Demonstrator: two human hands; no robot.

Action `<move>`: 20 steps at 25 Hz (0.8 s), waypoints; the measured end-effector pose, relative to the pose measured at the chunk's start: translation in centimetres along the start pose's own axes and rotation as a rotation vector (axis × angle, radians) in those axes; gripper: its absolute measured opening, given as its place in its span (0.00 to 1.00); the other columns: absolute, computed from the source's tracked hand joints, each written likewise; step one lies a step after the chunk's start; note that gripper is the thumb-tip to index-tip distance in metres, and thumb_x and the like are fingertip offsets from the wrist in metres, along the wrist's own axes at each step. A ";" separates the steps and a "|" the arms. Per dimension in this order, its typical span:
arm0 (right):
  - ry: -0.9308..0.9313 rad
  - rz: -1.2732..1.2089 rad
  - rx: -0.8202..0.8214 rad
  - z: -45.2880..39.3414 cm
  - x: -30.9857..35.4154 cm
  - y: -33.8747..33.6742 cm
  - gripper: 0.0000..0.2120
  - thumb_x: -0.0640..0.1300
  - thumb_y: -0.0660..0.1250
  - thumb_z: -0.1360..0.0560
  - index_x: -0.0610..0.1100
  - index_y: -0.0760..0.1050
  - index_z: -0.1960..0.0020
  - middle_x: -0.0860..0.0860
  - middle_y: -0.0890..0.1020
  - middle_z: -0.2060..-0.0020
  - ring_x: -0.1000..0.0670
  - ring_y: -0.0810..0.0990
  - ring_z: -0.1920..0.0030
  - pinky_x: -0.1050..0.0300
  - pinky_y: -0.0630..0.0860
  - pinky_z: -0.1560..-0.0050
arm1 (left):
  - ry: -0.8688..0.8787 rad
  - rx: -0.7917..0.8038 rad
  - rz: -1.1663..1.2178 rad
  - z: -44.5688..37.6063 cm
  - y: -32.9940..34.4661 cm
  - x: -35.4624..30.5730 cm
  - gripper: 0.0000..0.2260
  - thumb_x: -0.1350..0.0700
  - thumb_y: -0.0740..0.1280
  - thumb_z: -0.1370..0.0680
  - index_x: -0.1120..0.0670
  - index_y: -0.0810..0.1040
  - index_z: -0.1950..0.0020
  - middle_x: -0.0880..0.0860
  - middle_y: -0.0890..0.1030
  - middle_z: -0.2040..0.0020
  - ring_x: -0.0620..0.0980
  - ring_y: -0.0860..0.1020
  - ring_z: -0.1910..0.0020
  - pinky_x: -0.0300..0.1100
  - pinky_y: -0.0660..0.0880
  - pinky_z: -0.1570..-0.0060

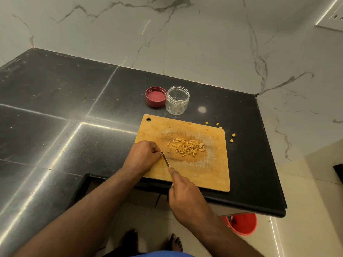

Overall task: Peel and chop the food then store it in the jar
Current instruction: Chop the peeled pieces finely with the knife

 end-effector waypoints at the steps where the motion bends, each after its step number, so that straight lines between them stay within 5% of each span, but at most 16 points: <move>1: 0.009 0.002 0.003 0.5 -0.2 0.1 0.26 0.46 0.52 0.17 0.52 0.53 0.21 0.50 0.75 0.38 0.52 0.74 0.43 0.54 0.74 0.41 | -0.003 -0.002 0.000 0.0 0.0 0.0 0.04 0.53 0.71 0.22 0.50 0.85 0.51 0.43 0.81 0.58 0.39 0.75 0.62 0.31 0.66 0.68; 8: -0.017 0.009 -0.075 1.1 -0.6 -2.2 0.25 0.42 0.52 0.17 0.47 0.55 0.21 0.47 0.72 0.31 0.49 0.73 0.36 0.58 0.69 0.36 | -0.005 0.018 -0.004 0.3 -0.1 0.3 0.09 0.53 0.70 0.22 0.50 0.85 0.43 0.46 0.84 0.47 0.40 0.77 0.54 0.34 0.71 0.55; 12: -0.038 -0.058 -0.053 0.5 -0.2 -1.7 0.25 0.44 0.54 0.17 0.49 0.56 0.21 0.51 0.73 0.32 0.56 0.72 0.38 0.60 0.70 0.37 | -0.030 0.007 0.026 0.5 0.0 0.5 0.08 0.52 0.71 0.22 0.50 0.85 0.44 0.46 0.84 0.48 0.41 0.78 0.53 0.35 0.72 0.57; 20: -0.057 0.026 -0.010 -1.4 0.3 -0.6 0.25 0.45 0.53 0.17 0.50 0.55 0.21 0.48 0.74 0.34 0.50 0.73 0.39 0.54 0.72 0.39 | -0.048 0.012 0.051 0.4 -0.2 0.3 0.05 0.54 0.71 0.22 0.50 0.86 0.48 0.46 0.84 0.52 0.41 0.77 0.57 0.35 0.71 0.63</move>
Point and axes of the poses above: each hand's wrist, its own z-axis away from the middle knuckle, its own y-axis out of the palm, x = y × z, the point moved 6 cm from there along -z, towards the middle knuckle
